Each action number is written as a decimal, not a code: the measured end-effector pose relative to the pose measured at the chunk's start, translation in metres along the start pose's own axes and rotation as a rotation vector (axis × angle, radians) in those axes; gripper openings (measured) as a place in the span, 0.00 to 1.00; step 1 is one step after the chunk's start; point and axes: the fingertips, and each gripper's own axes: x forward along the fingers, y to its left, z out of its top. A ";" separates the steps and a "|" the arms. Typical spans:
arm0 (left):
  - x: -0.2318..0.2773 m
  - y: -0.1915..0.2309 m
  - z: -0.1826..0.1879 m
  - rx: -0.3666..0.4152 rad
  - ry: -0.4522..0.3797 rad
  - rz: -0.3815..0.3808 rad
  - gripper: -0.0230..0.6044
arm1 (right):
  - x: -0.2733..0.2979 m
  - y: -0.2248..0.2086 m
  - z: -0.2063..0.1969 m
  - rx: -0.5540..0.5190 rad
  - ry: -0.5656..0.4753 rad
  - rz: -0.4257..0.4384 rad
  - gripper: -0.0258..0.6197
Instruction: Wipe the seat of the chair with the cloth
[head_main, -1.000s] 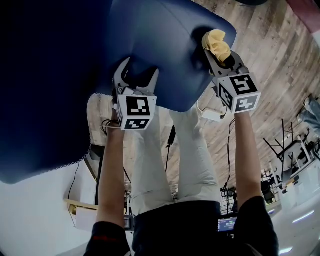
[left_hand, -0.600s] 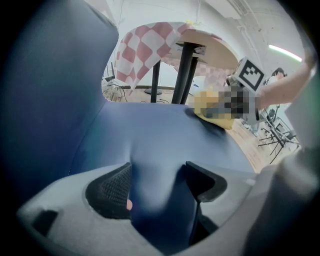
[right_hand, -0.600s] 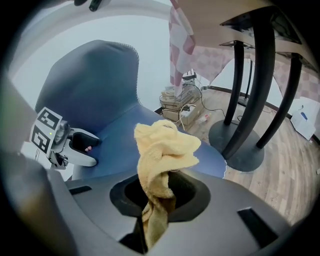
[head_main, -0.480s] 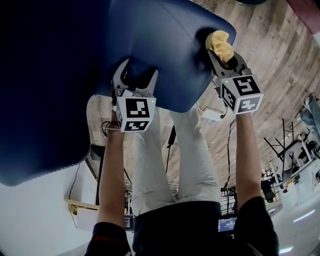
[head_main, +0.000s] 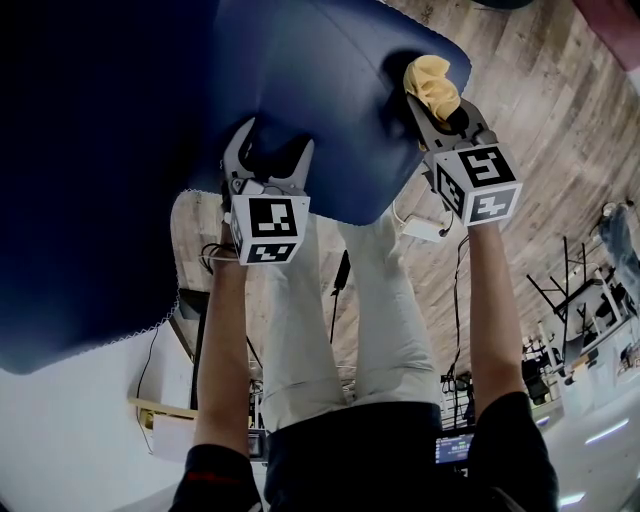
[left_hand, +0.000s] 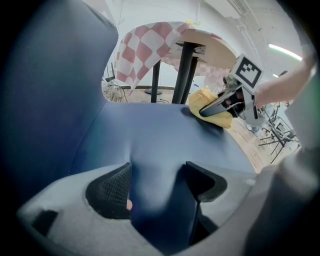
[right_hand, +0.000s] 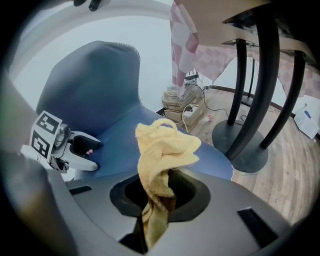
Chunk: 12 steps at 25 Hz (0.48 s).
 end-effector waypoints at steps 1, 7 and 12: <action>0.000 0.000 0.000 0.001 0.001 0.002 0.57 | 0.000 0.000 0.000 0.002 -0.001 0.000 0.13; 0.002 -0.004 0.002 0.002 0.001 0.004 0.57 | 0.004 0.005 0.006 -0.015 -0.012 0.028 0.13; 0.002 -0.004 0.000 0.001 -0.003 0.006 0.57 | 0.022 0.028 0.024 -0.051 -0.027 0.064 0.13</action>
